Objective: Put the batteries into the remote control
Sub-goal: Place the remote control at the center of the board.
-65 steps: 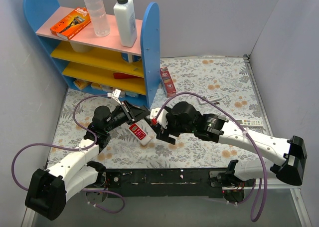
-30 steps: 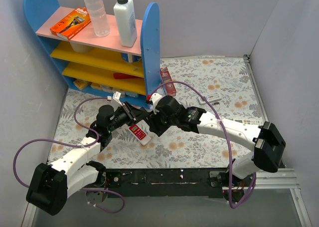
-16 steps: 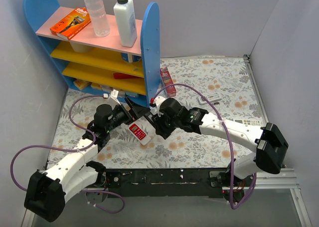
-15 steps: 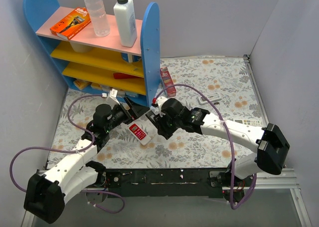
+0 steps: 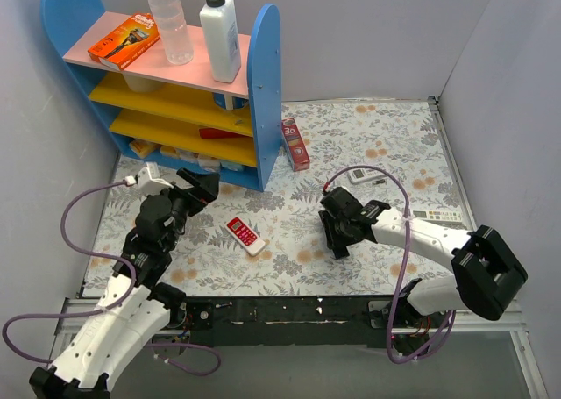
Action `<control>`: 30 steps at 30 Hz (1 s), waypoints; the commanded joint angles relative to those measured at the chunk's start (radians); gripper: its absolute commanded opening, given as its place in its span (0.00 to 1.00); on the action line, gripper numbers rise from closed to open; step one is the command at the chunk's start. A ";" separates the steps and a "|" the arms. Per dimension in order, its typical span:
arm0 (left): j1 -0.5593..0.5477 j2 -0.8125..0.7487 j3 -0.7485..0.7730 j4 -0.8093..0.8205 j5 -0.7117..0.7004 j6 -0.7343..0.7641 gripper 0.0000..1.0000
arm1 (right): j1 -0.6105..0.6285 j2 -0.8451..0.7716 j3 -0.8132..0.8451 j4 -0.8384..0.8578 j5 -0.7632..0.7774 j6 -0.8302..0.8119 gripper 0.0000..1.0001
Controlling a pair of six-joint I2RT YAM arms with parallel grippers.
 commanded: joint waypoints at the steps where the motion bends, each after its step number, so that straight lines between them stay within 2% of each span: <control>1: -0.001 -0.073 0.061 -0.103 -0.230 0.097 0.98 | -0.007 0.021 -0.032 0.045 0.046 0.093 0.24; 6: -0.001 -0.107 0.106 -0.163 -0.292 0.195 0.98 | -0.010 0.060 -0.060 0.051 0.077 0.158 0.38; 13: -0.001 -0.119 0.127 -0.219 -0.324 0.216 0.98 | -0.010 0.084 -0.074 0.066 0.072 0.192 0.52; 17: -0.002 -0.124 0.121 -0.230 -0.321 0.218 0.98 | -0.010 0.073 -0.072 0.083 0.052 0.178 0.75; 20: -0.001 -0.127 0.112 -0.241 -0.318 0.212 0.98 | -0.010 0.058 -0.061 0.082 0.049 0.182 0.86; 24: -0.002 -0.152 0.097 -0.249 -0.321 0.210 0.98 | -0.010 0.025 -0.002 0.071 0.048 0.195 0.92; 30: -0.001 -0.195 0.098 -0.249 -0.347 0.250 0.98 | -0.014 0.025 0.168 0.003 0.159 0.117 0.98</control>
